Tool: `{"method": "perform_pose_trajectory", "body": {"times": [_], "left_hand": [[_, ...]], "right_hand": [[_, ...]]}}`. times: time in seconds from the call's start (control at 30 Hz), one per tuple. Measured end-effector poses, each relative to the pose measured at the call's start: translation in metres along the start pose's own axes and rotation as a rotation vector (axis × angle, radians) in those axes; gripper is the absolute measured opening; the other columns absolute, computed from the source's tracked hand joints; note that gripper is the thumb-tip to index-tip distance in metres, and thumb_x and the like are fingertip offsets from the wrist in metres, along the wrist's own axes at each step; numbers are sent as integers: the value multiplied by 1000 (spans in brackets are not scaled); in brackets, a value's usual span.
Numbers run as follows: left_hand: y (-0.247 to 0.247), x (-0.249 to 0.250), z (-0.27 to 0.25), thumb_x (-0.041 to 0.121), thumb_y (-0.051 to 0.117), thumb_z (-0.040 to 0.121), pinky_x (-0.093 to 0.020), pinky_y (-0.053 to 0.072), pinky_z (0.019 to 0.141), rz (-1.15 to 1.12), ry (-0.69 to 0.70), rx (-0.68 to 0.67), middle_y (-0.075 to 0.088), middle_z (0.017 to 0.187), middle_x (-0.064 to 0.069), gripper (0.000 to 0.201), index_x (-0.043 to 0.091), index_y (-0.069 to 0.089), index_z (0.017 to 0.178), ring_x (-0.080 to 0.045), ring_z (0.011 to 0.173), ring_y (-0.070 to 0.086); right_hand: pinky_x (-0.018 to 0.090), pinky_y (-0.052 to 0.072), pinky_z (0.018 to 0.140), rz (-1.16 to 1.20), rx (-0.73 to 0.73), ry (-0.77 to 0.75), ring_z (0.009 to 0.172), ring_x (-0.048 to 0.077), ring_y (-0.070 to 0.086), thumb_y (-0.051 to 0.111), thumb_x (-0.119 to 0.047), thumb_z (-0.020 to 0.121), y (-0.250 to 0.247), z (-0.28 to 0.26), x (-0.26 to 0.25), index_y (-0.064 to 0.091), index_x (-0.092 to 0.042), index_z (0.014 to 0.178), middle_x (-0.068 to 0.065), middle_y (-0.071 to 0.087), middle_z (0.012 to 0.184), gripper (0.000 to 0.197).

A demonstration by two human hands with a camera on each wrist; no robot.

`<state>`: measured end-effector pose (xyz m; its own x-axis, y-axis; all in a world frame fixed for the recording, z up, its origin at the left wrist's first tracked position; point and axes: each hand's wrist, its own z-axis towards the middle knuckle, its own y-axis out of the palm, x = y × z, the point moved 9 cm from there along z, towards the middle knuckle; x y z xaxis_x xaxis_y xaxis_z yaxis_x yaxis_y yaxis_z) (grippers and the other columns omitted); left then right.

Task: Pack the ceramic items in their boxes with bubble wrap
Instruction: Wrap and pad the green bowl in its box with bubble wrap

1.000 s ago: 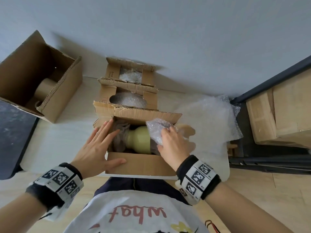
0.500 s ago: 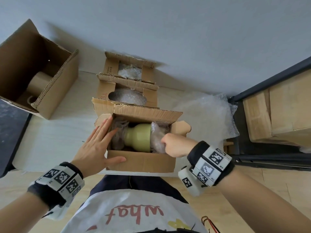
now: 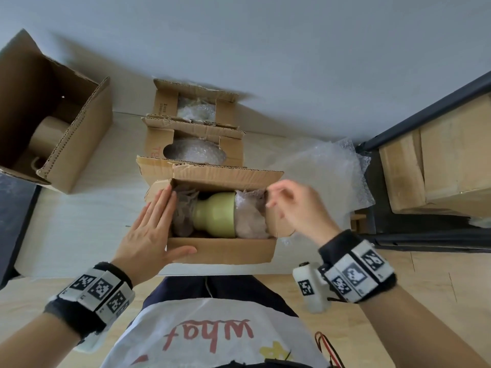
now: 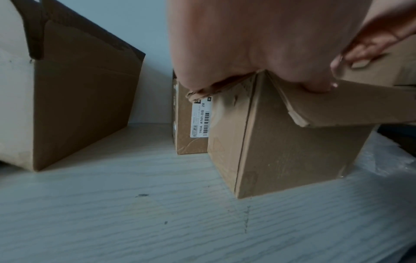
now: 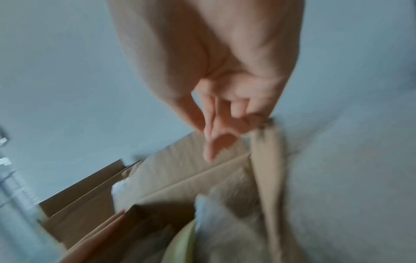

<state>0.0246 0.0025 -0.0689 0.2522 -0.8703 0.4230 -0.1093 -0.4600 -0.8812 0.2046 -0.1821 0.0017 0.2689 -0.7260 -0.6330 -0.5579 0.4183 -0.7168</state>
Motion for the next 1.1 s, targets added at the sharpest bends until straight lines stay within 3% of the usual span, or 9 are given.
{"method": "perform_pose_trajectory", "body": {"times": [0.07,0.13,0.3,0.43,0.57,0.73,0.87,0.97,1.1], "left_hand": [[0,1,0,77,28,75,-46,21,114,13,-11,-7,8,156,-14,110,-3,10,147,-28,144,10],[1,2,1,76,30,75,-46,23,113,3,-18,-7,9,155,-17,110,-5,10,147,-28,144,12],[4,2,3,77,31,76,-45,22,114,-41,-20,-7,6,157,-16,110,-2,6,148,-28,145,9],[6,0,4,81,26,77,-46,23,114,-18,-32,-30,4,158,-15,111,0,3,149,-26,146,6],[7,-2,3,83,23,76,-44,21,115,8,-49,-44,1,159,-12,111,2,1,150,-24,146,5],[6,-1,3,84,20,75,-42,21,113,22,-57,-53,-2,159,-10,112,3,-1,150,-25,146,8],[4,-4,2,89,18,69,-38,20,112,3,-76,-74,-11,158,-1,116,9,-10,149,-19,145,5],[3,-6,1,93,20,64,-37,16,115,17,-81,-130,-20,156,6,120,14,-16,146,-15,146,-2],[-6,-10,2,91,26,64,-39,11,119,65,-111,-198,-23,153,8,118,16,-18,144,-9,143,-12]], "right_hand": [[25,49,65,37,277,2,62,1,58,51,-17,95,-45,0,21,63,-18,94,-9,67,75,12],[28,48,71,-26,390,68,78,15,63,54,-14,94,-67,6,53,63,-14,97,-1,67,87,9],[36,39,98,-284,273,313,127,28,43,61,-21,91,-46,33,134,47,-8,131,13,41,140,45],[46,28,109,-346,104,475,142,30,20,64,-30,88,-14,41,176,20,-13,148,11,12,157,77],[44,35,104,-456,9,509,136,31,28,65,-28,88,7,39,190,25,-10,144,13,17,154,71],[38,44,86,-475,121,446,117,30,45,59,-19,92,2,36,188,47,-6,125,14,43,132,38],[33,41,70,-390,231,435,97,32,57,54,-17,95,-16,31,194,58,-4,107,15,57,112,18],[28,37,64,-224,389,475,87,34,62,57,-21,93,-41,20,202,62,-4,97,16,66,95,17],[26,36,68,-27,519,484,92,32,62,60,-23,92,-75,6,206,65,-2,104,17,68,99,25]]}}
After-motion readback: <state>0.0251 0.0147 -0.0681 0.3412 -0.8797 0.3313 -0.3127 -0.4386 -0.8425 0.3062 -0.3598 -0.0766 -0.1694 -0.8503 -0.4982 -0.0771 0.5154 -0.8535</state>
